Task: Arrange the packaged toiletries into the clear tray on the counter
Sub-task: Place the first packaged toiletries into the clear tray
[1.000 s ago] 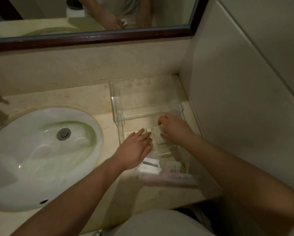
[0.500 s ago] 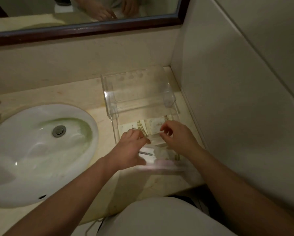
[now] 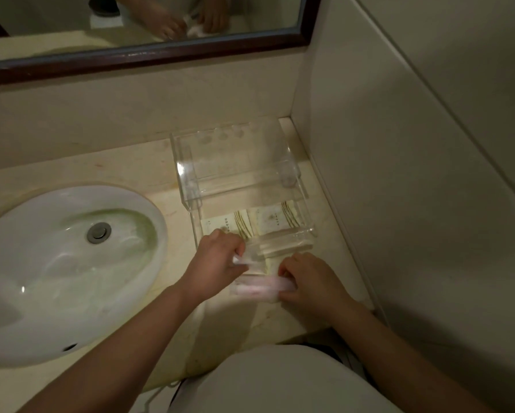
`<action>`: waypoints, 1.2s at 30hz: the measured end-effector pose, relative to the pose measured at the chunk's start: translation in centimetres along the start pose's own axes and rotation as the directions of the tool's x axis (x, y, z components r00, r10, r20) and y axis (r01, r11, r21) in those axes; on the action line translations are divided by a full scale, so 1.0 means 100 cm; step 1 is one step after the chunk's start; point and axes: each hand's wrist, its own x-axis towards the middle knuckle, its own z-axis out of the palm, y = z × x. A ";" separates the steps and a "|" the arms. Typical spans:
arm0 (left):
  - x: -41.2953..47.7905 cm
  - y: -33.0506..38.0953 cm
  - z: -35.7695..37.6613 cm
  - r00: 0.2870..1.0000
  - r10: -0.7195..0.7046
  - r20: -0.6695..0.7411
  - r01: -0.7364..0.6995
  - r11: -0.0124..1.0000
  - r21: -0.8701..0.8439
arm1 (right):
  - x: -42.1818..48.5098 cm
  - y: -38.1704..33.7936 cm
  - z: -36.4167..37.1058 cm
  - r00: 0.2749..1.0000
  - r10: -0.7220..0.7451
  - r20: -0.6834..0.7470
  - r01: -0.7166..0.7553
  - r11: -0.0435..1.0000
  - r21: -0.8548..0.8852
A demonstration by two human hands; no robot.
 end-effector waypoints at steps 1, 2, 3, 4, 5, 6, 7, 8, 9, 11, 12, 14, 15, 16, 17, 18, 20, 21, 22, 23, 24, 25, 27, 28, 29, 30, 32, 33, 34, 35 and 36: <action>-0.001 0.003 -0.004 0.998 -0.053 -0.015 0.052 0.995 -0.084 | 0.001 -0.001 0.002 1.000 0.000 -0.006 0.000 1.000 -0.008; -0.001 0.004 -0.008 0.993 -0.116 -0.023 0.111 0.980 -0.164 | 0.002 -0.001 0.003 1.000 0.002 -0.010 -0.003 1.000 -0.009; -0.002 0.004 -0.012 0.984 -0.176 -0.029 0.164 0.958 -0.233 | 0.001 -0.002 0.004 1.000 0.004 0.002 -0.004 1.000 -0.011; -0.002 0.004 -0.016 0.973 -0.227 -0.038 0.206 0.932 -0.297 | 0.002 -0.002 0.005 1.000 -0.001 0.027 0.002 1.000 -0.014; -0.002 0.004 -0.020 0.962 -0.269 -0.054 0.233 0.904 -0.358 | 0.001 -0.003 0.004 0.998 -0.008 0.058 0.009 1.000 -0.014; -0.001 0.004 -0.024 0.948 -0.308 -0.074 0.252 0.876 -0.411 | 0.001 -0.004 0.003 0.996 -0.012 0.088 0.013 1.000 -0.004; 0.000 0.003 -0.028 0.933 -0.350 -0.087 0.276 0.848 -0.452 | 0.001 -0.004 0.000 0.993 -0.008 0.114 0.005 1.000 0.019; 0.002 0.001 -0.032 0.915 -0.394 -0.092 0.306 0.823 -0.478 | 0.000 -0.005 -0.003 0.990 0.006 0.140 -0.014 0.998 0.053; 0.004 -0.002 -0.035 0.896 -0.434 -0.090 0.337 0.798 -0.500 | 0.000 -0.005 -0.008 0.986 0.028 0.166 -0.045 0.994 0.096; 0.009 -0.009 -0.041 0.872 -0.486 -0.063 0.391 0.768 -0.508 | -0.001 -0.003 -0.021 0.974 0.059 0.220 -0.101 0.977 0.186; 0.012 -0.012 -0.043 0.867 -0.495 -0.051 0.411 0.771 -0.487 | -0.002 -0.002 -0.028 0.968 0.060 0.243 -0.116 0.968 0.224; 0.021 -0.016 -0.048 0.875 -0.483 -0.031 0.429 0.804 -0.413 | -0.004 -0.002 -0.045 0.965 0.048 0.259 -0.122 0.952 0.280; 0.026 -0.018 -0.050 0.884 -0.467 -0.023 0.428 0.828 -0.363 | -0.005 -0.002 -0.053 0.968 0.041 0.248 -0.117 0.947 0.300; 0.032 -0.019 -0.052 0.896 -0.444 -0.014 0.420 0.857 -0.299 | -0.005 -0.003 -0.062 0.973 0.042 0.227 -0.116 0.939 0.324; 0.038 -0.020 -0.053 0.911 -0.412 0.001 0.402 0.889 -0.221 | -0.004 -0.003 -0.069 0.978 0.052 0.201 -0.123 0.926 0.358; 0.044 -0.019 -0.054 0.926 -0.377 0.018 0.376 0.916 -0.139 | -0.003 -0.002 -0.075 0.983 0.069 0.171 -0.132 0.909 0.395; 0.055 -0.018 -0.052 0.942 -0.331 0.052 0.333 0.943 -0.025 | 0.003 0.000 -0.086 0.990 0.101 0.102 -0.137 0.880 0.454; 0.060 -0.017 -0.050 0.942 -0.326 0.076 0.325 0.945 0.024 | 0.007 0.002 -0.091 0.991 0.112 0.070 -0.131 0.871 0.474; 0.064 -0.016 -0.048 0.940 -0.328 0.092 0.321 0.944 0.079 | 0.012 0.004 -0.096 0.992 0.116 0.042 -0.121 0.867 0.483; 0.067 -0.015 -0.046 0.940 -0.325 0.102 0.310 0.940 0.141 | 0.018 0.005 -0.101 0.993 0.117 0.019 -0.112 0.869 0.482; 0.070 -0.017 -0.044 0.944 -0.313 0.103 0.288 0.936 0.203 | 0.024 0.006 -0.106 0.993 0.118 0.002 -0.105 0.874 0.475; 0.072 -0.019 -0.041 0.949 -0.298 0.106 0.262 0.927 0.268 | 0.030 0.006 -0.110 0.993 0.122 -0.012 -0.102 0.877 0.469; 0.074 -0.021 -0.038 0.954 -0.281 0.106 0.223 0.899 0.378 | 0.045 0.005 -0.118 0.992 0.123 -0.032 -0.094 0.881 0.463; 0.073 -0.022 -0.036 0.959 -0.266 0.096 0.205 0.887 0.413 | 0.052 0.003 -0.121 0.993 0.115 -0.040 -0.084 0.884 0.459; 0.072 -0.023 -0.035 0.966 -0.246 0.076 0.190 0.879 0.436 | 0.060 0.001 -0.123 0.994 0.102 -0.042 -0.072 0.892 0.446; 0.071 -0.024 -0.034 0.974 -0.220 0.048 0.176 0.877 0.447 | 0.067 -0.003 -0.125 0.996 0.080 -0.038 -0.057 0.905 0.421; 0.065 -0.025 -0.033 0.983 -0.183 -0.016 0.171 0.878 0.446 | 0.080 -0.012 -0.127 1.000 0.026 -0.004 -0.023 0.937 0.349; 0.060 -0.025 -0.032 0.983 -0.177 -0.044 0.178 0.880 0.441 | 0.086 -0.017 -0.128 1.000 -0.002 0.018 -0.003 0.951 0.309; 0.055 -0.026 -0.032 0.983 -0.169 -0.075 0.185 0.884 0.428 | 0.092 -0.022 -0.129 0.999 -0.032 0.040 0.020 0.963 0.267; 0.049 -0.028 -0.031 0.980 -0.166 -0.113 0.198 0.895 0.399 | 0.098 -0.027 -0.129 0.997 -0.053 0.062 0.037 0.972 0.234; 0.043 -0.030 -0.031 0.973 -0.166 -0.158 0.213 0.911 0.353 | 0.103 -0.031 -0.129 0.994 -0.066 0.085 0.047 0.977 0.210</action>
